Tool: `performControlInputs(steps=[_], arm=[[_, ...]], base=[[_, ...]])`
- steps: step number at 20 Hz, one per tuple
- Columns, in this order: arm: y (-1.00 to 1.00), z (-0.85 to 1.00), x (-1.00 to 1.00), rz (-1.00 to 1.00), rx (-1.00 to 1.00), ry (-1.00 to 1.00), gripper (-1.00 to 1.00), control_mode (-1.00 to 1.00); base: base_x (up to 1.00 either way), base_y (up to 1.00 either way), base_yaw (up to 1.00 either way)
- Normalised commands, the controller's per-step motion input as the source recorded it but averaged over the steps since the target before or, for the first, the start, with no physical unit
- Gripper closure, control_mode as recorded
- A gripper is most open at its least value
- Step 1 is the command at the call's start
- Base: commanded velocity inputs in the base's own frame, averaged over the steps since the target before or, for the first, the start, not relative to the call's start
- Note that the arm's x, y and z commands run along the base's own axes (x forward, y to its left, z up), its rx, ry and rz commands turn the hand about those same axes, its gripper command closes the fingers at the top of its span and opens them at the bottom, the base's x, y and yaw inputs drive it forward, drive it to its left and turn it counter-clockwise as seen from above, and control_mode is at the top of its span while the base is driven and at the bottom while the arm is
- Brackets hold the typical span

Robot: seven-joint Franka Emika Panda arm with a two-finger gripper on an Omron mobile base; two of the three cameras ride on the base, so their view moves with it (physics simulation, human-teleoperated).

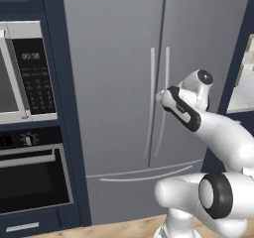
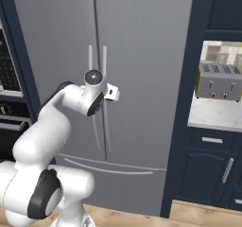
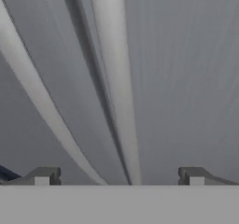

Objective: Gather the eggplant and lime from the fridge and place them on a tray on the dining counter. Then gather the chicken drumsticks from the fridge and place them on the other tray.

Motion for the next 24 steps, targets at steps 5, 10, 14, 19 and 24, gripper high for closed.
performControlInputs(steps=[5,10,14,19,24], arm=[[-0.01,-0.13,0.22,0.0,0.0,-0.06,-1.0,-1.0],[0.0,-0.07,0.28,-0.01,0.01,0.0,-1.0,-1.0],[0.0,-0.05,0.33,0.0,0.01,0.02,-1.0,-1.0],[-0.03,-0.15,0.31,0.0,0.0,0.0,-1.0,-1.0],[-0.05,-0.19,0.24,0.0,0.0,0.0,-1.0,-1.0]], base=[[0.0,0.0,0.0],[0.0,0.0,0.0],[0.0,0.0,0.0],[0.0,0.0,0.0],[0.0,0.0,0.0]])
